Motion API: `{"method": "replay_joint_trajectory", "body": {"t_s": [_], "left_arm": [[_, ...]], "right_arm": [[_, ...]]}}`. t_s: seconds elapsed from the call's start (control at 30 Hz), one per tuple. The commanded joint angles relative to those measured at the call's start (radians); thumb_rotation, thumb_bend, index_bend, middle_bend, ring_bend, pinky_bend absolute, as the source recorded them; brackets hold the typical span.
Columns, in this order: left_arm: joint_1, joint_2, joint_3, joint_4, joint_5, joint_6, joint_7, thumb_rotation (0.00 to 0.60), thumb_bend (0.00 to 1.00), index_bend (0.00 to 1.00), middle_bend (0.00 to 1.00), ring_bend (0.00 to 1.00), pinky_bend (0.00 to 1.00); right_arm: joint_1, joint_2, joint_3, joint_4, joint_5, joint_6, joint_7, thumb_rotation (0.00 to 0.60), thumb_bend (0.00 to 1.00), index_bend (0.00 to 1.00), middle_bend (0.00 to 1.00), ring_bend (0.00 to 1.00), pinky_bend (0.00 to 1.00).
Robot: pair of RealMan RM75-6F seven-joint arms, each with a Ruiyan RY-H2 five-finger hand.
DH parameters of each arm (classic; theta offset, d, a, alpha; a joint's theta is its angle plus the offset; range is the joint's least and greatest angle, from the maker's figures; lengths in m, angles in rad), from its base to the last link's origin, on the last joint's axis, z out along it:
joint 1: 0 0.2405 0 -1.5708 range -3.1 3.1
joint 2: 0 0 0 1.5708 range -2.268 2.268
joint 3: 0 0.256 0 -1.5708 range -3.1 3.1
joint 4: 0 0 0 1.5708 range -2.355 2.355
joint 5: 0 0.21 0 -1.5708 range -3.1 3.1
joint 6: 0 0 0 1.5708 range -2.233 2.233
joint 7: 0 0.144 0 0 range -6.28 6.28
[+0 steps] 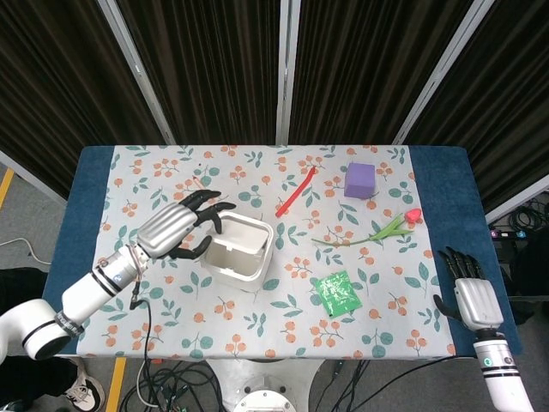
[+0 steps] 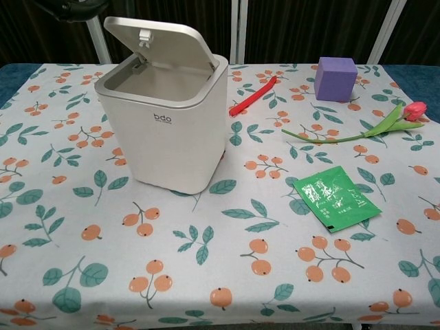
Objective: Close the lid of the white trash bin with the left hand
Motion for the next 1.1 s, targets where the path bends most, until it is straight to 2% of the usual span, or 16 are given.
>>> {"method": "replay_joint_trajectory", "body": {"t_s": [0.03, 0.43, 0.77, 1.1], "left_arm": [[0.007, -0.005, 0.015, 0.008, 0.008, 0.004, 0.009, 0.6, 0.57, 0.12, 0.43, 0.03, 0.04], [0.03, -0.057, 0.073, 0.038, 0.042, 0.026, -0.009, 0.6, 0.57, 0.12, 0.44, 0.04, 0.03], [0.03, -0.108, 0.091, 0.062, 0.067, 0.05, -0.013, 0.6, 0.57, 0.12, 0.44, 0.04, 0.03], [0.041, -0.142, 0.101, 0.07, 0.076, 0.082, 0.079, 0.6, 0.57, 0.12, 0.43, 0.04, 0.03]], "right_arm": [[0.002, 0.0, 0.0, -0.002, 0.001, -0.004, -0.003, 0.6, 0.25, 0.0, 0.0, 0.0, 0.0], [0.01, -0.006, -0.001, 0.0, 0.01, -0.025, -0.008, 0.6, 0.25, 0.0, 0.0, 0.0, 0.0], [0.01, -0.008, -0.003, 0.002, 0.015, -0.032, -0.009, 0.6, 0.26, 0.0, 0.0, 0.0, 0.0], [0.012, -0.013, -0.004, 0.011, 0.018, -0.038, -0.003, 0.6, 0.26, 0.0, 0.0, 0.0, 0.0]]}}
